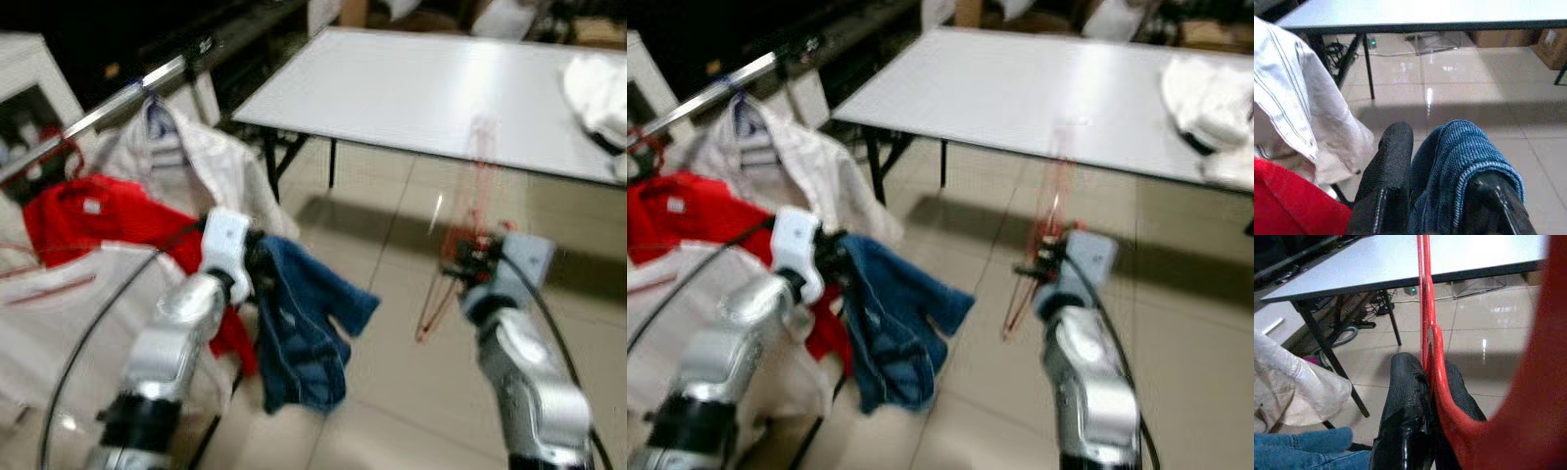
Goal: Hang hanger
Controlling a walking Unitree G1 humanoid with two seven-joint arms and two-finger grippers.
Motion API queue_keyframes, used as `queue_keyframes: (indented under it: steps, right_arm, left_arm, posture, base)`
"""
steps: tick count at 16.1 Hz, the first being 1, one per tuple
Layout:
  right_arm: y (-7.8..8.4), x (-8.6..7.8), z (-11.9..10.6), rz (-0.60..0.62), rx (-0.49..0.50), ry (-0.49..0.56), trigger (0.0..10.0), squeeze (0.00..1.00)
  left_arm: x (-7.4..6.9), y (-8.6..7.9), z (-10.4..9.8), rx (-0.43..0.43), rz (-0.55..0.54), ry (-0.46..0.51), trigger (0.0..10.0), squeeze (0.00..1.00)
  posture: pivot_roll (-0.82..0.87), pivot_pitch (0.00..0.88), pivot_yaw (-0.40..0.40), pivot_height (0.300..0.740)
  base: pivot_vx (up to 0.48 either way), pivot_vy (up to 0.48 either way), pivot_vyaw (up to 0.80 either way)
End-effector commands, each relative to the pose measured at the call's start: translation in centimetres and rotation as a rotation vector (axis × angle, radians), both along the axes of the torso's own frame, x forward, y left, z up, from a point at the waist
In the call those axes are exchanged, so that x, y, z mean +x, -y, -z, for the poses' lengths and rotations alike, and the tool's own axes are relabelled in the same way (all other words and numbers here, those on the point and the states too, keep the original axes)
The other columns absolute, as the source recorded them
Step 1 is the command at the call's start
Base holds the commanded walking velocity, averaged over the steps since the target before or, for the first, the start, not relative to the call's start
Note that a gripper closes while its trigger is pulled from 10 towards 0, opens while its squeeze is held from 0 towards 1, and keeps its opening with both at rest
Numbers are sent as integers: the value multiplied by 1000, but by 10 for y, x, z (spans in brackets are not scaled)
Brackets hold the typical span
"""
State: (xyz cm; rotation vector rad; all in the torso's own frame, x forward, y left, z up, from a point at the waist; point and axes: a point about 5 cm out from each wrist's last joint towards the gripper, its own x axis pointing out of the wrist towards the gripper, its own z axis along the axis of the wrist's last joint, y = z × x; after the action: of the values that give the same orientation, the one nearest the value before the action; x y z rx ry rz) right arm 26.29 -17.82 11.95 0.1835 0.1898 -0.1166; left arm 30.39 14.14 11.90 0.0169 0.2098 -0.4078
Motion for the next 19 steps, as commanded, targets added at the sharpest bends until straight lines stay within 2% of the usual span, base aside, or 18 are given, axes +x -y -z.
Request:
queue_keyframes:
  steps: [1,19]
  right_arm:
    - [7,0,-3,23,-11,12,10000,0]
    - [7,1,-3,20,-14,9,10000,0]
  left_arm:
    - [1,5,-7,-13,14,32,10000,0]
    - [2,6,-7,-17,15,34,10000,0]
  posture:
    - [-79,0,73,740]
    - [-79,0,69,740]
  base:
    - [266,0,0]
    - [264,0,0]
